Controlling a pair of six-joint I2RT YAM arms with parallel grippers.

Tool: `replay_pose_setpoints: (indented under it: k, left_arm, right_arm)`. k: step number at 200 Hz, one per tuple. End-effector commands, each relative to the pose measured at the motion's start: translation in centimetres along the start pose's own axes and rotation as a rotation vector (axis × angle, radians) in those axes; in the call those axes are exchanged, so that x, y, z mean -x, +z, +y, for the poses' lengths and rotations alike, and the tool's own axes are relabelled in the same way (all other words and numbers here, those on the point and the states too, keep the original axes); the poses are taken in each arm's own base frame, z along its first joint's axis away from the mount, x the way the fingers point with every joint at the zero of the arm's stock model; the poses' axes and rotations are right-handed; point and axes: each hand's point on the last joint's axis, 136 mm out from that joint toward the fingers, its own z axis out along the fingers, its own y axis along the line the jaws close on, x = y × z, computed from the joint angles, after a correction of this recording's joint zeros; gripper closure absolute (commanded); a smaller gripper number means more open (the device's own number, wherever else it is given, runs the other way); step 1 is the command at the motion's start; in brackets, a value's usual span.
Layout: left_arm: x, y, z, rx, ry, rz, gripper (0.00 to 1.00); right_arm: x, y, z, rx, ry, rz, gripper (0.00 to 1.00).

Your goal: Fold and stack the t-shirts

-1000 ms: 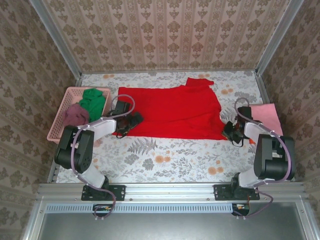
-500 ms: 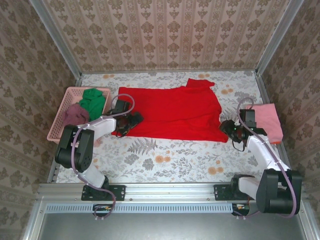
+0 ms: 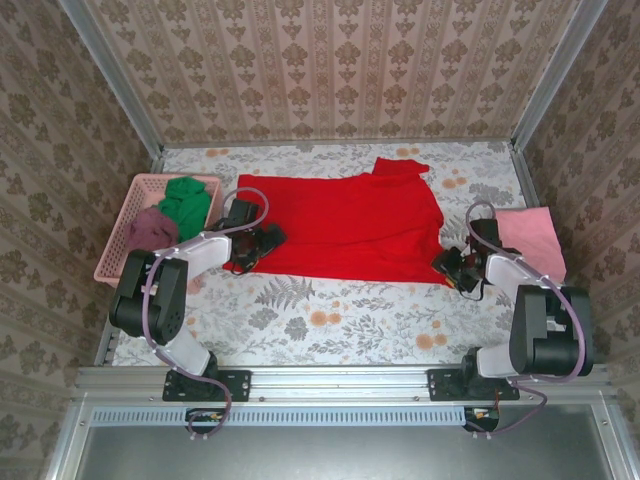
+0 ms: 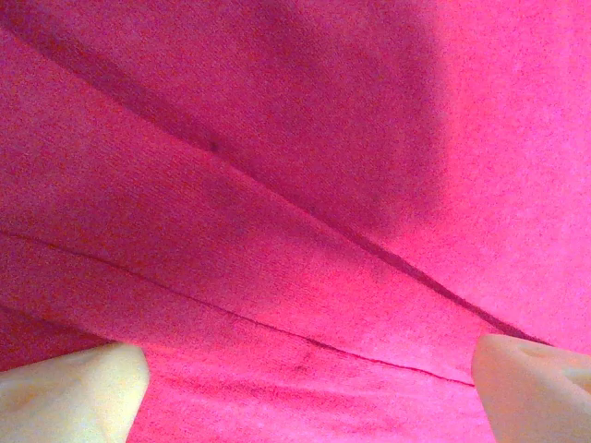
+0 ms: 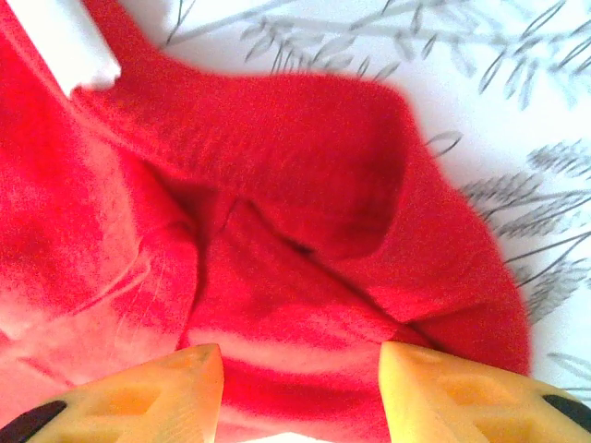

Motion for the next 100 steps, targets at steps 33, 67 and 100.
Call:
replay_pose_setpoints:
  k: [33, 67, 100]
  left_arm:
    - [-1.6, -1.8, 1.1, 0.083, 0.077, 0.06, 0.05]
    - [0.5, -4.3, 2.0, 0.158, 0.005, -0.052, 0.13]
    - [2.2, -4.9, 3.7, 0.226, -0.101, -0.11, 0.22]
  right_arm:
    - [1.8, -4.4, 4.7, -0.008, -0.228, -0.176, 0.45]
    - [-0.2, -4.2, 9.6, 0.078, -0.39, -0.157, 0.43]
    - [-3.2, -2.1, 14.8, 0.161, -0.596, -0.054, 0.44]
